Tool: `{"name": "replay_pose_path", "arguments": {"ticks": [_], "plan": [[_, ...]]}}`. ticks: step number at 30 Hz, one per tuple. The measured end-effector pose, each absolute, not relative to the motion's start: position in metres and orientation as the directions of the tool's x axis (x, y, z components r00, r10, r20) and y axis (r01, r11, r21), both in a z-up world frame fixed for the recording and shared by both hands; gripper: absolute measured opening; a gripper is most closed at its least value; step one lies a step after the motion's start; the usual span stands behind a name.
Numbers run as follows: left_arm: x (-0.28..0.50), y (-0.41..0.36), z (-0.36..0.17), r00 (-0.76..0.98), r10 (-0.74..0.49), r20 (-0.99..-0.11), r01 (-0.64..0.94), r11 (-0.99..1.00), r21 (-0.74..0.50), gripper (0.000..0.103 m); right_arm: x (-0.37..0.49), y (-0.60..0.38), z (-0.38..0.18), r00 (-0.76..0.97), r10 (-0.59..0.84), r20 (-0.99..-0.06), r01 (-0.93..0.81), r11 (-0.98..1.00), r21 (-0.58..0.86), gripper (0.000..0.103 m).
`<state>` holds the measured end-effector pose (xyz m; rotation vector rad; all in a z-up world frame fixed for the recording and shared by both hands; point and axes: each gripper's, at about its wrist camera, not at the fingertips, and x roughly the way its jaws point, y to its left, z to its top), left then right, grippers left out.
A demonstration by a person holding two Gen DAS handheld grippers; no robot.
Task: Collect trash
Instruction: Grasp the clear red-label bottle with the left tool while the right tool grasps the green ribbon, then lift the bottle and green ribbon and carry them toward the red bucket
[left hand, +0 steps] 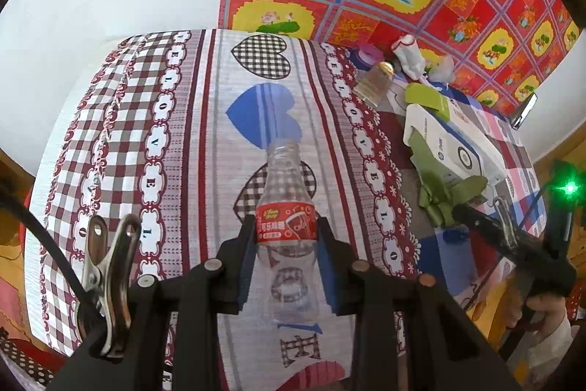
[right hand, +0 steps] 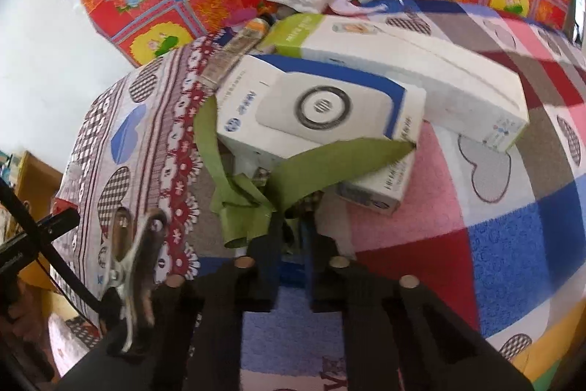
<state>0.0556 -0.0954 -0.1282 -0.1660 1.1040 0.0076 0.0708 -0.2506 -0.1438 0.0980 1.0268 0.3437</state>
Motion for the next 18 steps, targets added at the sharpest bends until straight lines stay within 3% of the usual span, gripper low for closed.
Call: {"name": "replay_pose_path", "arguments": {"ticks": [18], "plan": [[0.040,-0.065,-0.124,0.459,-0.076,-0.885,-0.071,0.990,-0.122,0.032,0.045,-0.192,-0.111,0.490,0.475,-0.731,-0.409,0.866,0.288,0.004]]}}
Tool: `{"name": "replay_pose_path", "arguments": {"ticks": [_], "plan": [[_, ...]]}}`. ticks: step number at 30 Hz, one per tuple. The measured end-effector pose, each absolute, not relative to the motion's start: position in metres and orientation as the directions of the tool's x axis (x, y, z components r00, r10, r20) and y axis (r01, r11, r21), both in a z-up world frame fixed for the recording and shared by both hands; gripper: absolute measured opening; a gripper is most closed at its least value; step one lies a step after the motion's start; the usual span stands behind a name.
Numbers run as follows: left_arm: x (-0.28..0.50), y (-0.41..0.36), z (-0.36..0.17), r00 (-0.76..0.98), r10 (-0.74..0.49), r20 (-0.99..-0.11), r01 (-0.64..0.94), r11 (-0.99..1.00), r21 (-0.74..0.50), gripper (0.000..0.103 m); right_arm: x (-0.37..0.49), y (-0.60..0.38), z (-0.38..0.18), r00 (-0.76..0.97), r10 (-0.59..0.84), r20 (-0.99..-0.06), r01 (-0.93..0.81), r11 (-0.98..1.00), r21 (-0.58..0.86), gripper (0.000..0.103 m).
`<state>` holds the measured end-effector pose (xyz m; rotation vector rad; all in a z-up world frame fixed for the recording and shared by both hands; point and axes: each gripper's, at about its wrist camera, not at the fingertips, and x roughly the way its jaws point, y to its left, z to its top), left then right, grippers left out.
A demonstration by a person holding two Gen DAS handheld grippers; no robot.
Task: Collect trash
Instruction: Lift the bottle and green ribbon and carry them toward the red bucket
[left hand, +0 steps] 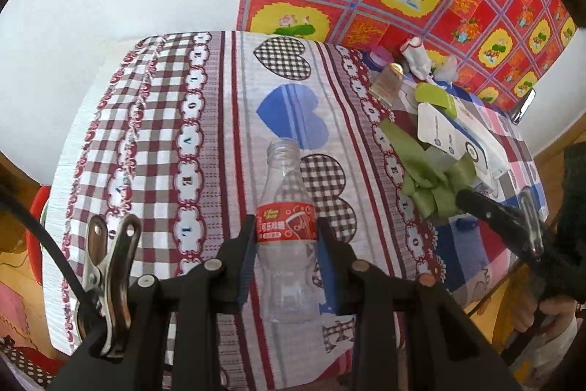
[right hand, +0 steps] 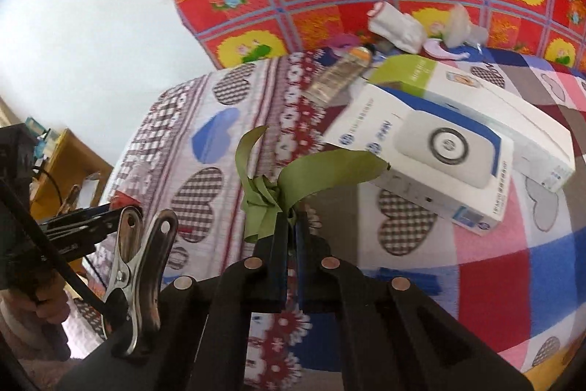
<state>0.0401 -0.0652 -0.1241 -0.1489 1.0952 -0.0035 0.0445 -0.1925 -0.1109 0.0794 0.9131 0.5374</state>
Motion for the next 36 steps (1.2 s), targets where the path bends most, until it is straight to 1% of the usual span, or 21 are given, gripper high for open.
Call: {"name": "replay_pose_path", "arguments": {"ticks": [8,15,28,36], "plan": [[0.031,-0.057,-0.117,0.476,-0.049,-0.878,-0.124,0.985,-0.122,0.032,0.036,-0.177,-0.090,0.476,0.522,-0.708,-0.487,0.827,0.282,0.004],[0.018,-0.053,-0.102,0.494,-0.002,-0.869,-0.188,0.976,-0.109,0.032,0.033,-0.166,-0.079,0.437,0.571,-0.695,-0.563,0.776,0.283,0.004],[0.001,-0.045,-0.081,0.531,0.074,-0.844,-0.281,0.955,-0.093,0.032,0.032,-0.149,-0.072,0.353,0.646,-0.677,-0.676,0.677,0.293,0.004],[-0.015,-0.031,-0.077,0.530,0.125,-0.839,-0.359,0.929,-0.088,0.032,0.027,-0.126,-0.067,0.309,0.673,-0.671,-0.742,0.612,0.272,0.004]]}}
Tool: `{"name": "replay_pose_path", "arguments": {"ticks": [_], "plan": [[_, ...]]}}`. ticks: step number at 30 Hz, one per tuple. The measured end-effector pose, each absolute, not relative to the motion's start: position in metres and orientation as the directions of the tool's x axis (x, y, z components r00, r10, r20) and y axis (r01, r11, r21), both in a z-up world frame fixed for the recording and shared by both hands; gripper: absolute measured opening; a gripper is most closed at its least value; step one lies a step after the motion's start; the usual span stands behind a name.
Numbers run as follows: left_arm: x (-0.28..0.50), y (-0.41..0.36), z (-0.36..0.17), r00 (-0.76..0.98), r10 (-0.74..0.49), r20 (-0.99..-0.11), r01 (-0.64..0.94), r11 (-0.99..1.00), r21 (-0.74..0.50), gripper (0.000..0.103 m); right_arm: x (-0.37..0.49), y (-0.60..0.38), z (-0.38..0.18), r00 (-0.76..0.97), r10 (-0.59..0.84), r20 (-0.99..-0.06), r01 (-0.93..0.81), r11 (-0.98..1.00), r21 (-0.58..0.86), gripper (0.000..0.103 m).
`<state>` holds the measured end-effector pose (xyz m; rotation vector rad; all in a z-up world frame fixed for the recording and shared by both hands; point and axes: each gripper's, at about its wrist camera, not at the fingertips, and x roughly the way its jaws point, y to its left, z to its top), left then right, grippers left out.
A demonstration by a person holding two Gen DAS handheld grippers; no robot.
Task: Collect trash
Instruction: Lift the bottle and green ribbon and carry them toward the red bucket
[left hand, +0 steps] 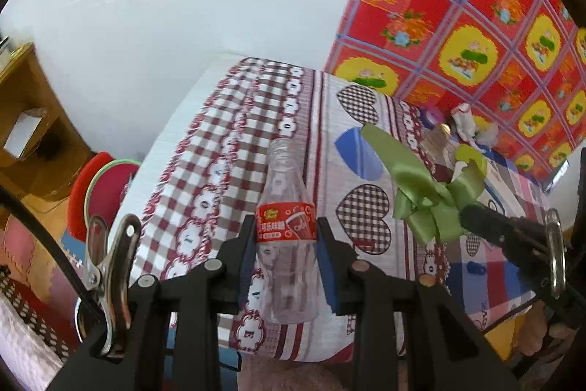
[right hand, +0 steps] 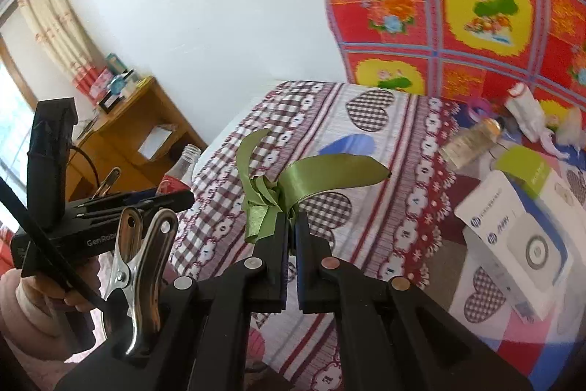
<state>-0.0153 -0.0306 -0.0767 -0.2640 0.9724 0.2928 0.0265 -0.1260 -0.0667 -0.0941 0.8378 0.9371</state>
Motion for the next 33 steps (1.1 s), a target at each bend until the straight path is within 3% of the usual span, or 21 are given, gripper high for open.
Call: {"name": "replay_pose_path", "arguments": {"ticks": [16,33], "plan": [[-0.063,0.026,-0.051,0.523,0.270,-0.808,-0.532,0.844,-0.062,0.032,0.010,-0.060,-0.056,0.156,0.747,-0.646,-0.836,0.448,0.317,0.004],[-0.120,0.148,-0.050,0.471,0.346,-0.811,-0.664,0.745,-0.067,0.032,-0.020,0.060,-0.066,0.027,0.719,-0.694,-0.890,0.333,0.311,0.004]]}}
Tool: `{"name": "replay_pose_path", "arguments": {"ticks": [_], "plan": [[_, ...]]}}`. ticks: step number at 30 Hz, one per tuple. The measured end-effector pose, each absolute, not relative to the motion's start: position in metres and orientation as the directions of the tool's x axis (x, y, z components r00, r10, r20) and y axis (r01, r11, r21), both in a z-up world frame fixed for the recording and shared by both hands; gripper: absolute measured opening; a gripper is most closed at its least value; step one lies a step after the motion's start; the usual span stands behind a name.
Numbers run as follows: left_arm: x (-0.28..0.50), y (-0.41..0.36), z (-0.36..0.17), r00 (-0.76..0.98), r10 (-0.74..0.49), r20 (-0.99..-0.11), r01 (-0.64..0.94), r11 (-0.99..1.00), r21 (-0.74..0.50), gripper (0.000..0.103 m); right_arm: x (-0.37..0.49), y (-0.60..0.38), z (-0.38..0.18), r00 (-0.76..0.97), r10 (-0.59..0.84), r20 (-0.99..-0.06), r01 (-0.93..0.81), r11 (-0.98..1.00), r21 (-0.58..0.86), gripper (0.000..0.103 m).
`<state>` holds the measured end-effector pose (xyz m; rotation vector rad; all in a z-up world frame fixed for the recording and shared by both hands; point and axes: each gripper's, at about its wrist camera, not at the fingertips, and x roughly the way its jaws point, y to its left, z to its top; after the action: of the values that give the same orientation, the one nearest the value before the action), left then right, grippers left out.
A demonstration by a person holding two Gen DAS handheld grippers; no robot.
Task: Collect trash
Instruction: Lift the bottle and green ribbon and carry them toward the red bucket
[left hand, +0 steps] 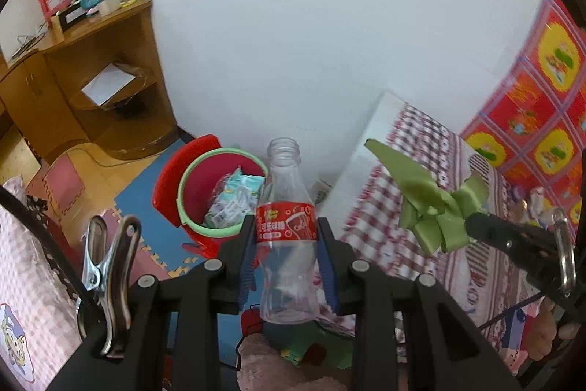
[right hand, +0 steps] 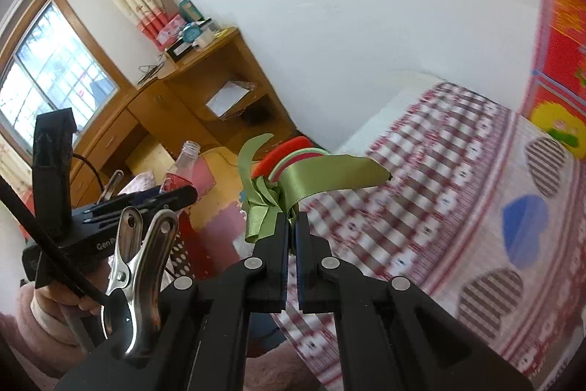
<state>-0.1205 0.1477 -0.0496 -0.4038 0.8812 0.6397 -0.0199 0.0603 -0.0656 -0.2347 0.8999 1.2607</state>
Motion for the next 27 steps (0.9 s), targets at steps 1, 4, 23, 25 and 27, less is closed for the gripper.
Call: {"name": "replay_pose_path", "arguments": {"ticks": [1,4,23,25,27], "plan": [[-0.122,0.154,-0.051,0.468,0.346,-0.813,-0.668,0.741,-0.069,0.032,-0.022,0.068,-0.065,0.024,0.717,-0.697,-0.893,0.329,0.308,0.004],[-0.127,0.180,-0.055,0.459,0.343,-0.820,-0.680,0.729,-0.076,0.032,-0.027,0.093,-0.063,0.015,0.711,-0.703,-0.902,0.314,0.298,0.004],[-0.129,0.326,-0.119,0.435,0.236,-0.869,-0.676,0.723,-0.142,0.032,-0.034,0.244,-0.098,0.025,0.622,-0.782,-0.907,0.343,0.243,0.004],[-0.127,0.338,-0.131,0.432,0.222,-0.874,-0.672,0.725,-0.148,0.032,-0.030,0.257,-0.105,0.033,0.609,-0.793,-0.903,0.358,0.237,0.004],[-0.124,0.347,-0.141,0.423,0.210,-0.881,-0.671,0.726,-0.149,0.032,-0.025,0.271,-0.115,0.038,0.590,-0.806,-0.896,0.377,0.234,0.004]]}}
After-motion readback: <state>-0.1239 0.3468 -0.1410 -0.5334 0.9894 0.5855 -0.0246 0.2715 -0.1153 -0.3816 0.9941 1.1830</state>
